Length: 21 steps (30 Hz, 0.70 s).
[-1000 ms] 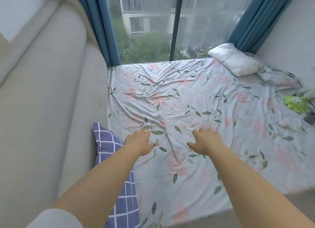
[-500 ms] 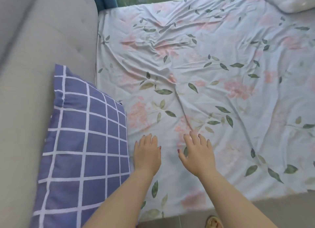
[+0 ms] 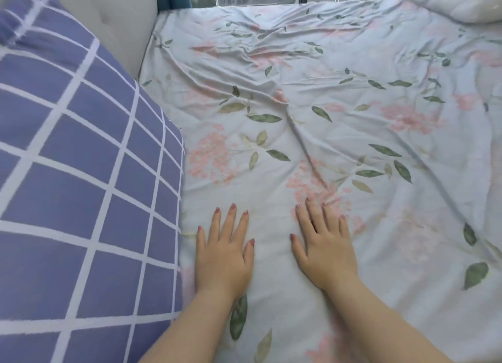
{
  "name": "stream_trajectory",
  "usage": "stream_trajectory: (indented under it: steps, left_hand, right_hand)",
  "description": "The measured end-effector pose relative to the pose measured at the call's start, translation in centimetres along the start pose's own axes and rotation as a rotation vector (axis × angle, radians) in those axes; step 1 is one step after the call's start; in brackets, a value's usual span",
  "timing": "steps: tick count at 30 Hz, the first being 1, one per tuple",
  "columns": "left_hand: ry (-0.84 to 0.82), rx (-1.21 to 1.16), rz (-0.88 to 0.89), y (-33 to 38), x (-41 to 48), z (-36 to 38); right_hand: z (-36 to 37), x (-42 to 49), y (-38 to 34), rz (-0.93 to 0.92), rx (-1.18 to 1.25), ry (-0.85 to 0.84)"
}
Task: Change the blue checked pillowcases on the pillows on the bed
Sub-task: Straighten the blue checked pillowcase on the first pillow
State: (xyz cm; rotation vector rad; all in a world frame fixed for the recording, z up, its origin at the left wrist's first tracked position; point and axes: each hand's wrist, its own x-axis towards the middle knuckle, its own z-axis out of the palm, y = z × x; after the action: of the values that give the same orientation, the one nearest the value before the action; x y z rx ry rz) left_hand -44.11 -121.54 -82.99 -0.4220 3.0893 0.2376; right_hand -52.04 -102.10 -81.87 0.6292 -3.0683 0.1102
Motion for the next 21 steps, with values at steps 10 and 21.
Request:
stream_trajectory:
  steps: [10,21]
  left_hand:
    - [-0.092,0.036,-0.017,0.2,-4.3,-1.8]
    - [-0.054,0.040,-0.017,0.0,-6.1,-1.3]
  right_hand:
    - [-0.5,-5.4,-1.2,0.022,-0.014,-0.109]
    - [0.4,-7.1,-1.3,0.016,0.030,-0.056]
